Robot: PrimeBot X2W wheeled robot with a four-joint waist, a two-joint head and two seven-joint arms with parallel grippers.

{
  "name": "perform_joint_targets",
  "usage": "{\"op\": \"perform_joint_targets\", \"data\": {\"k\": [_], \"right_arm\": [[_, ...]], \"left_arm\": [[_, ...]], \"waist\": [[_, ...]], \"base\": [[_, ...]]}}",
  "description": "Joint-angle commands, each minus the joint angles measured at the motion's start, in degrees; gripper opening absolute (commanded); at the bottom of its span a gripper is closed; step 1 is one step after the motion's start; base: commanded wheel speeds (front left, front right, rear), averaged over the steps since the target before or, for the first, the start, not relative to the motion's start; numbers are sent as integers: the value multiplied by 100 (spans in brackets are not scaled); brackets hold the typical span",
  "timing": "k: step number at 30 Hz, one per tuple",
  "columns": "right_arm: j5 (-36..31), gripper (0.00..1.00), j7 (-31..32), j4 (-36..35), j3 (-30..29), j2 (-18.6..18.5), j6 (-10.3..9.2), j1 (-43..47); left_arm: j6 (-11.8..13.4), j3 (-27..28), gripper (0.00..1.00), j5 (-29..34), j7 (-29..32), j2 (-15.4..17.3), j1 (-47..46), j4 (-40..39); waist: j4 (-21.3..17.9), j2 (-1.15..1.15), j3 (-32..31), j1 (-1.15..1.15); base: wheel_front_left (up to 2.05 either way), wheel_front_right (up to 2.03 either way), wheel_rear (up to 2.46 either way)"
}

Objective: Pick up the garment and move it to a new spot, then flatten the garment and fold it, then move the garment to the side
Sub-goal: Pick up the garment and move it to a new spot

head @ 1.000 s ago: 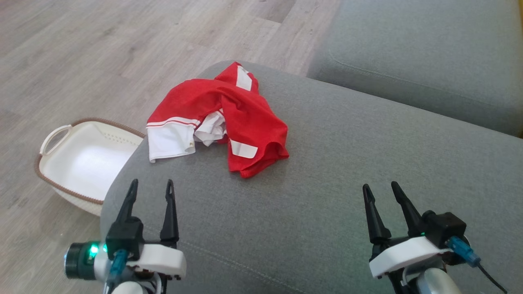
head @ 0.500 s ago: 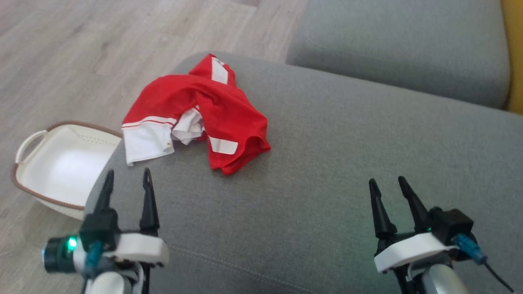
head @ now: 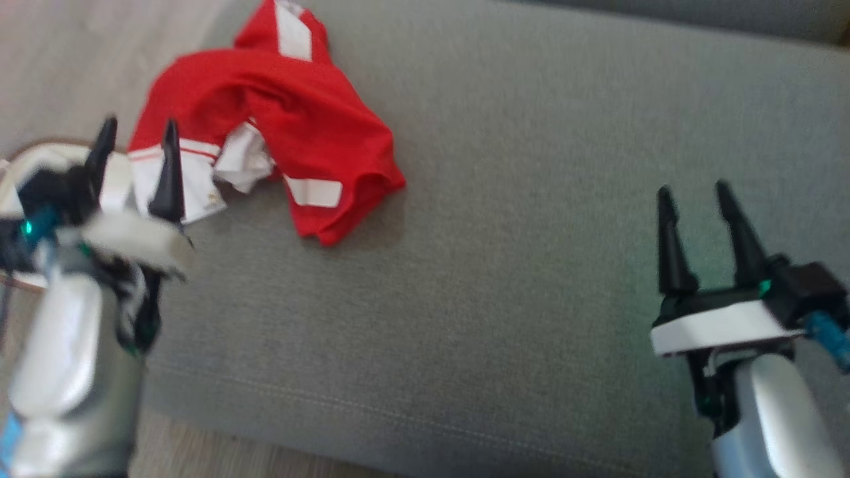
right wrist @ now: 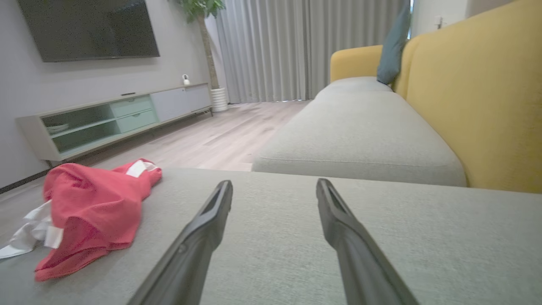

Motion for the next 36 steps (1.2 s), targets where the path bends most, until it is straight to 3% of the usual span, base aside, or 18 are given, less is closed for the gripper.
{"op": "perform_joint_targets", "data": {"k": [1,5,13,19,28,29,30,36], "right_arm": [[-53,100,36,-280,67,-42,44,-223],[-208,100,215,-731,-77,-42,44,-355],[-350,100,411,-1199,-129,-42,44,-444],[-364,100,438,-1314,-138,-42,44,-426],[-392,100,462,-1409,-159,-42,44,-469],[-393,100,461,-1414,-167,-42,44,-473],[-396,100,460,-1414,-175,-42,44,-477],[-376,100,422,-1311,-213,-42,44,-485]], "left_arm": [[-84,237,100,-50,119,284,-456,0],[-467,123,100,-217,769,605,-1549,986],[-666,-415,100,-251,1459,970,-2870,2445],[-683,-827,100,-126,1363,1181,-3439,3149],[-685,-1026,100,-248,1190,1182,-3915,3929],[-685,-1057,88,-274,1175,1166,-3951,4007],[-686,-1076,0,-293,1133,1165,-3993,4073],[-637,-1081,0,-321,571,1164,-4192,4359]], "waist": [[-178,0,432,0],[-295,0,957,0],[-487,0,1571,0],[-582,0,1788,0],[-697,0,1991,0],[-706,0,2006,0],[-713,0,2020,0],[-719,0,1930,0]], "base": [[0,0,0],[0,0,0],[0,0,0],[0,0,0],[0,0,0],[0,0,0],[0,0,0],[0,0,0]]}}
